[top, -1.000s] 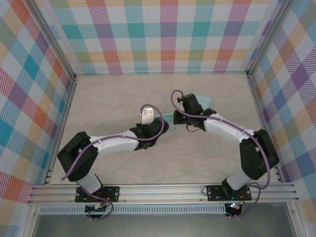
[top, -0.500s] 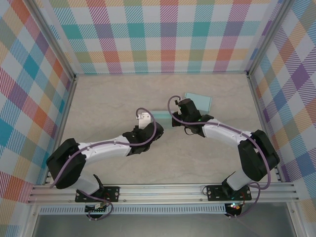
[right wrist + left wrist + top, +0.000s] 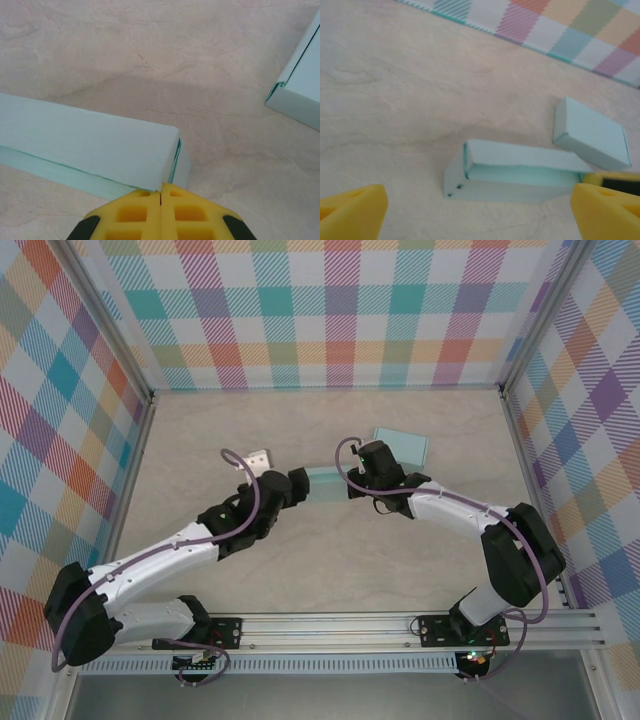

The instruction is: Fold the paper box

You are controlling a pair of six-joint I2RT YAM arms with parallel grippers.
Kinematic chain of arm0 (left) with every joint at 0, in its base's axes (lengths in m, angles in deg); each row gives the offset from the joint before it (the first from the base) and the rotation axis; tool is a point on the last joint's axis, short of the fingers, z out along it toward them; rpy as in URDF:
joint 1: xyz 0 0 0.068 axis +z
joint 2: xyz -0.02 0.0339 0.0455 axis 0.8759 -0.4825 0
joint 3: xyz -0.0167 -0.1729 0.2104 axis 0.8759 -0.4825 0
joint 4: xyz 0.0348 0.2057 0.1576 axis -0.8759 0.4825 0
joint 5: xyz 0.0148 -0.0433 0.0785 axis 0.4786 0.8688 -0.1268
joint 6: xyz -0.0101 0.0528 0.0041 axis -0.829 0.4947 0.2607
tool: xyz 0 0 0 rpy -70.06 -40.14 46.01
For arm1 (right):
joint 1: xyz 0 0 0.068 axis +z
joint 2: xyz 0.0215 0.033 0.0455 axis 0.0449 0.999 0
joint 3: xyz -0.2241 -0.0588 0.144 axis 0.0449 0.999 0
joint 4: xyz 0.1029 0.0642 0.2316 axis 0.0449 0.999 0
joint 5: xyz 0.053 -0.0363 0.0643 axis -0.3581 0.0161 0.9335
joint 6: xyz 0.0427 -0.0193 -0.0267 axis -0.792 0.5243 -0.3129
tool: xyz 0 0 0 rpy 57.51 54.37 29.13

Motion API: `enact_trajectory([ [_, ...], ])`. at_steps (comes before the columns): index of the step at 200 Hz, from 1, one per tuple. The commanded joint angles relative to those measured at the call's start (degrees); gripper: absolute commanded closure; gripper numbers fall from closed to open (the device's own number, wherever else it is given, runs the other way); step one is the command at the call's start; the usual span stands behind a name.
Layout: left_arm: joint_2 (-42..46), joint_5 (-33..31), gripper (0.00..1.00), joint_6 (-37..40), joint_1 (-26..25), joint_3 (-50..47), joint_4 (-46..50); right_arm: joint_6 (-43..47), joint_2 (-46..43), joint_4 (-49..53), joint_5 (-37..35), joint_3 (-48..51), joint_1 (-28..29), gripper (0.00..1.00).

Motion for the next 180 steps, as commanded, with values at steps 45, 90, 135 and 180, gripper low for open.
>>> enact_trajectory([
  [45,-5.5,8.6,0.0,-3.0,8.5,0.5,-2.4,2.6,-0.2,6.0,-1.2,-0.1,1.2,1.0],
  [90,-12.1,11.8,0.0,-3.1,11.0,0.4,-5.0,2.5,-0.3,7.2,-2.6,-0.2,1.2,1.0],
  [135,-17.1,13.4,0.0,-3.5,11.1,0.6,-6.6,2.0,-0.1,7.0,-1.9,-0.2,1.2,1.0],
  [180,-19.0,15.0,0.0,-5.1,11.1,-1.5,-9.0,1.7,-0.4,7.7,-1.6,-0.4,1.3,1.0],
])
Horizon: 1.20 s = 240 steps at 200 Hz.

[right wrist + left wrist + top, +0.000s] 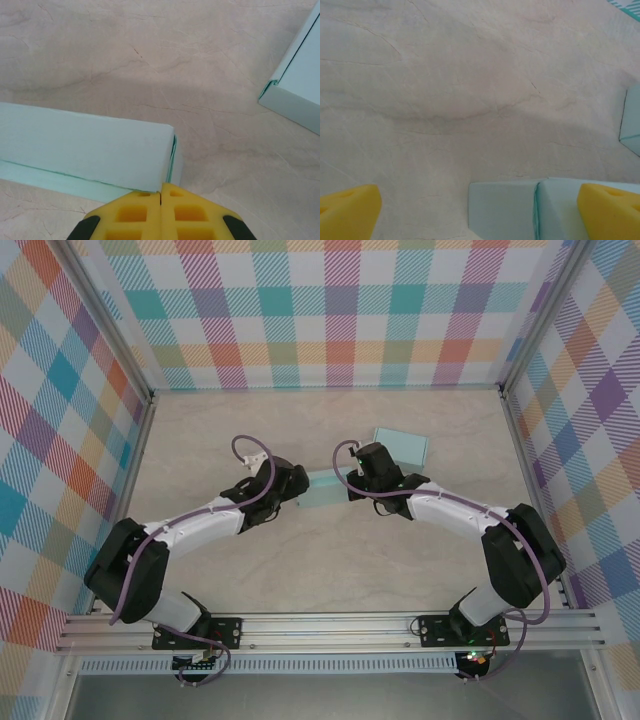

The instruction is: Fold the paper box

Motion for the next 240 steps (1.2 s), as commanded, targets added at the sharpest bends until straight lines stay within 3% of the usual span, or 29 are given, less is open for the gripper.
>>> enact_trajectory([
  [1,-1.3,1.8,0.0,-1.4,0.5,-1.5,-1.4,0.0,-0.2,6.0,0.6,-0.2,0.5,1.0],
  [240,-7.3,6.9,0.12,-2.9,0.5,-6.1,-7.5,-0.4,1.5,5.4,0.4,-0.7,0.5,1.0],
])
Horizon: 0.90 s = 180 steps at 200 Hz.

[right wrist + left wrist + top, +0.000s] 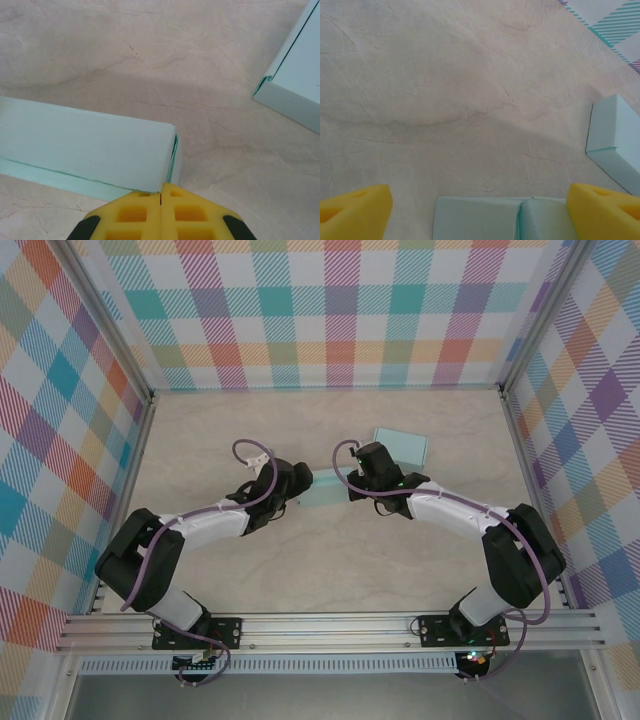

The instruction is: Fold the paper box

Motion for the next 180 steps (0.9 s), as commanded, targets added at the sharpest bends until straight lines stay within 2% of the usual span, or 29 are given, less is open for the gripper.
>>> enact_trajectory([
  [1,-3.0,3.1,0.12,1.0,0.2,-2.7,6.5,-0.2,1.6,3.9,1.1,-0.1,0.4,1.0],
  [19,-2.8,3.2,0.18,0.8,0.2,-2.9,6.4,-0.6,1.7,4.0,1.4,-0.1,0.5,1.0],
  [34,-2.7,3.3,0.23,0.5,0.1,-3.5,6.2,-0.8,1.5,4.4,1.6,-0.4,0.4,0.94],
  [64,-3.1,1.7,0.28,-0.6,-0.5,-6.0,4.0,-1.4,1.6,6.4,3.1,-1.7,0.4,0.77],
  [102,-4.3,-4.7,0.33,-1.3,-2.5,-8.8,1.6,-2.3,-0.7,9.0,4.7,-2.6,0.4,0.56],
  [117,-5.2,-6.5,0.35,-1.5,-3.2,-8.9,1.4,-2.8,-2.0,10.7,5.1,-3.5,0.4,0.46],
  [148,-6.7,-8.0,0.37,-2.0,-4.0,-8.8,0.2,-4.1,-4.4,14.8,6.9,-6.1,0.4,0.16],
  [168,-7.2,-8.4,0.38,-2.4,-4.2,-8.8,0.0,-5.6,-5.8,16.6,8.7,-8.1,0.3,0.08],
  [180,-7.1,-8.7,0.38,-2.4,-4.3,-8.8,0.0,-6.8,-6.4,17.9,9.2,-9.4,0.1,0.07],
])
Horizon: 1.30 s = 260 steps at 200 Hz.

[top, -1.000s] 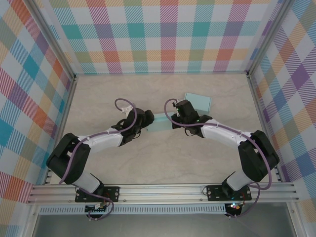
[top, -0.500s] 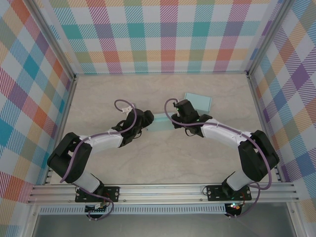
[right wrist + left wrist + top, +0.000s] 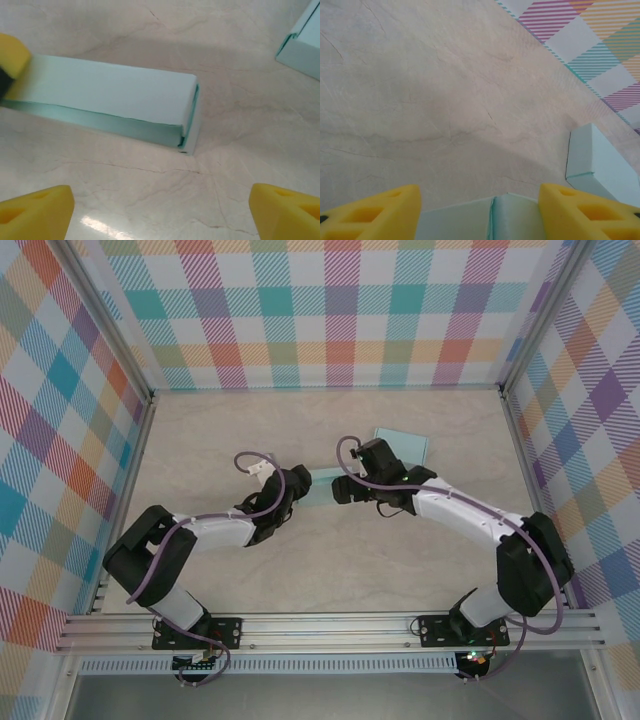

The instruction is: Fold the paper box

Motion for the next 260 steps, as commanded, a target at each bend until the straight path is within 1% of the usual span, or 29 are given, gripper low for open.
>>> enact_trajectory([
  [1,-4.4,-0.2,0.38,1.0,-0.6,-3.8,14.4,-2.9,-2.6,3.7,2.9,-4.0,-0.1,0.07],
  [16,-4.3,-0.3,0.38,1.0,-0.7,-3.8,14.5,-4.5,-3.2,4.9,2.9,-5.4,-0.4,0.03],
  [35,-4.2,-0.8,0.38,0.7,-1.1,-3.7,15.1,-6.9,-3.5,5.7,2.6,-6.8,-1.3,0.0],
  [55,-4.1,-1.5,0.38,0.6,-1.5,-3.5,15.7,-9.2,-2.7,4.2,4.2,-7.7,-2.7,0.0],
  [82,-4.2,-1.9,0.38,0.4,-1.9,-3.5,15.8,-11.3,1.3,3.1,6.6,-9.5,-3.8,0.0],
  [159,-4.1,-2.8,0.38,0.5,-2.1,-3.1,16.9,-11.0,11.3,2.5,9.3,-12.5,-4.0,0.0],
  [181,-3.7,-3.2,0.38,0.3,-2.1,-3.1,17.3,-10.3,12.3,2.1,9.0,-11.4,-4.2,0.03],
  [216,-4.1,-3.1,0.39,0.2,-2.1,-2.9,17.7,-10.2,13.5,0.2,8.6,-8.2,-4.5,0.11],
  [224,-4.3,-3.0,0.39,0.1,-2.1,-2.9,17.7,-10.3,13.5,-0.4,8.3,-7.1,-4.7,0.14],
  [246,-5.1,-3.0,0.41,0.0,-2.1,-2.7,17.3,-10.6,13.5,-2.3,8.3,-4.2,-5.5,0.26],
  [260,-5.4,-2.8,0.44,0.0,-2.1,-2.6,17.2,-10.7,13.6,-3.2,8.2,-2.7,-5.9,0.29],
])
